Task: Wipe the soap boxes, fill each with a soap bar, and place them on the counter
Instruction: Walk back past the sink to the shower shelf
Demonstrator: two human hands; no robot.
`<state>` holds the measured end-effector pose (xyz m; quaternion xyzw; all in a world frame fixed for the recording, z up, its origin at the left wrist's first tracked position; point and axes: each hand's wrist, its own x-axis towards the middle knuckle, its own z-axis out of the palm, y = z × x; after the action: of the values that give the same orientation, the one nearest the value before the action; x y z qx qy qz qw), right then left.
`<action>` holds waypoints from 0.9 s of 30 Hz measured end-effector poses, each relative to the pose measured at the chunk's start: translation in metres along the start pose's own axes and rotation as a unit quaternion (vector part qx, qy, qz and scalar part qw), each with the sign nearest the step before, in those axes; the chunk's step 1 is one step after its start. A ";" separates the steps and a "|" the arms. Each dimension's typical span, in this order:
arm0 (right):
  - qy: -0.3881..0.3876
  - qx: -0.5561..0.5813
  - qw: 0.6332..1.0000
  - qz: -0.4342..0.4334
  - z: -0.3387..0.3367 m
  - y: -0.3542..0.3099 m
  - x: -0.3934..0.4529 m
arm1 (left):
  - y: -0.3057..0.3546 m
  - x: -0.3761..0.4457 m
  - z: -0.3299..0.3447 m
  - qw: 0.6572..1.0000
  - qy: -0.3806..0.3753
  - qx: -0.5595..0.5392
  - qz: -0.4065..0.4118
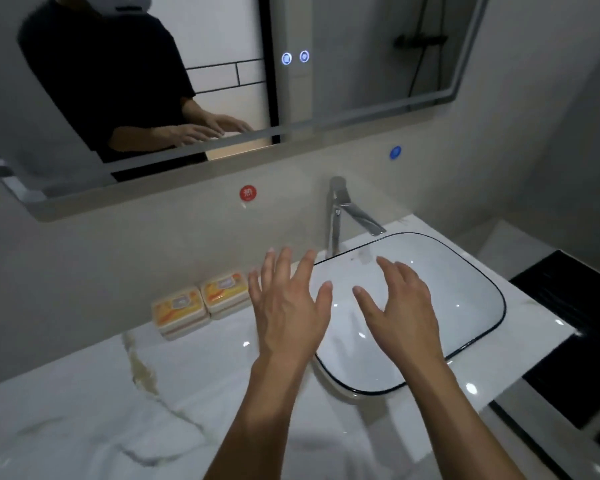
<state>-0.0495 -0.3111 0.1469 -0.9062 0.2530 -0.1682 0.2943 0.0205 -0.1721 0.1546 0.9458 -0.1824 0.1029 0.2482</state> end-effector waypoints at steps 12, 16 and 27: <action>0.104 -0.020 0.990 0.096 -0.156 0.161 -0.062 | 0.198 -0.078 0.066 0.989 -0.046 -0.043 0.134; 0.131 -0.028 0.982 0.135 -0.200 0.215 -0.090 | 0.262 -0.108 0.095 0.980 -0.077 -0.052 0.175; 0.196 -0.023 0.952 0.234 -0.289 0.323 -0.115 | 0.402 -0.134 0.158 0.948 -0.128 -0.095 0.275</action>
<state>-0.3904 -0.6021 0.1523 -0.7774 0.5143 -0.2632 0.2488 -0.2450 -0.5383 0.1552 0.8360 -0.4749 0.0278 0.2735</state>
